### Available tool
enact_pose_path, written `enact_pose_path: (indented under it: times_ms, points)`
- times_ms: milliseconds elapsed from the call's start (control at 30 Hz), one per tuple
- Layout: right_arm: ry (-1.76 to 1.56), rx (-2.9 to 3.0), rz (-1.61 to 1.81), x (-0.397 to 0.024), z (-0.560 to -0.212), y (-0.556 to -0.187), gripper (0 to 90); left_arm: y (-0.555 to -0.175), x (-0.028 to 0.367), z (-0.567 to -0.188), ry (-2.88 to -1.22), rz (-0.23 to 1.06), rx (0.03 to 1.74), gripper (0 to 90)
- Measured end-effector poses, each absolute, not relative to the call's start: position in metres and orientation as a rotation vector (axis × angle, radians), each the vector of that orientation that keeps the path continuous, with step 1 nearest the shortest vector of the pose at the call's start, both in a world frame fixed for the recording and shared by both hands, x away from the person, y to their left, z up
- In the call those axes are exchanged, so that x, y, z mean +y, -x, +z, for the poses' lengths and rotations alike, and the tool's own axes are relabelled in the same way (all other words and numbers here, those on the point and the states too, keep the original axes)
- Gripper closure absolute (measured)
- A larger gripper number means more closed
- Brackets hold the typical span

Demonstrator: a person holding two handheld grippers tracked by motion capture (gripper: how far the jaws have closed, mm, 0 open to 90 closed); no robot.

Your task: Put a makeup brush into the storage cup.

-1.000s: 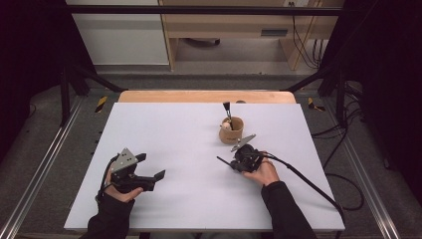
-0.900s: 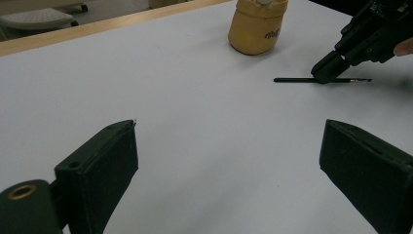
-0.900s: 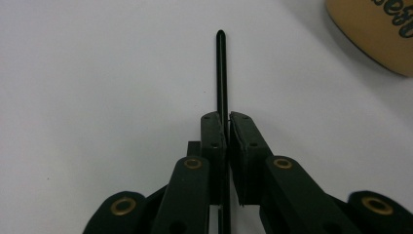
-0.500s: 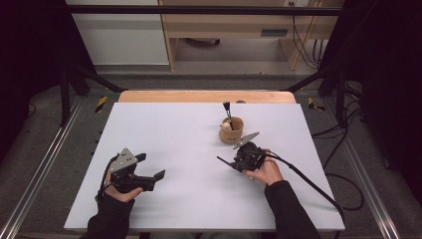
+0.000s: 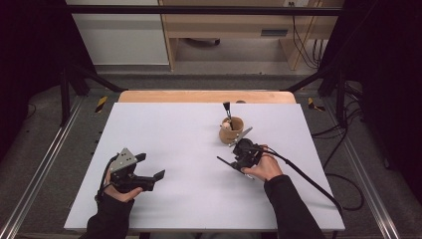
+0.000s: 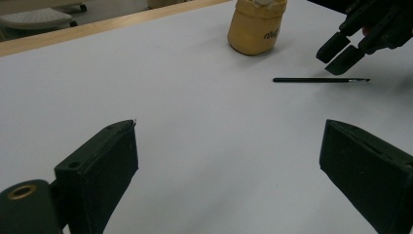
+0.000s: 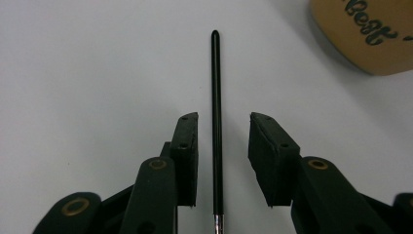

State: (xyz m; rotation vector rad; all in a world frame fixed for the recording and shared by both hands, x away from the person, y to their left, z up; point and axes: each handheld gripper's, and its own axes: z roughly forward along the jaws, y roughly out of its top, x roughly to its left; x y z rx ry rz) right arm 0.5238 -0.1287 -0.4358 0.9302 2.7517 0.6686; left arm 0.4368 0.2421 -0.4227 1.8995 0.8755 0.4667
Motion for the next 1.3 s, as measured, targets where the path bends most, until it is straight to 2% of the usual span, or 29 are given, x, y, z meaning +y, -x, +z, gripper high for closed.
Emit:
enact_pose_path:
  times_ms: [533, 833, 1300]
  points:
    - [-0.952, 2.816, 0.545, -0.124, -0.451, -0.529, 75.1, -0.437, 0.241, -0.424, -1.908, 0.463, 0.874, 6.3]
    - [-0.929, 2.825, 0.537, -0.123, -0.452, -0.527, 85.2, -0.437, 0.241, -0.424, -1.911, 0.464, 0.872, 6.3]
    - [-0.943, 2.832, 0.57, -0.123, -0.45, -0.525, 85.6, -0.437, 0.241, -0.423, -1.91, 0.465, 0.87, 6.3]
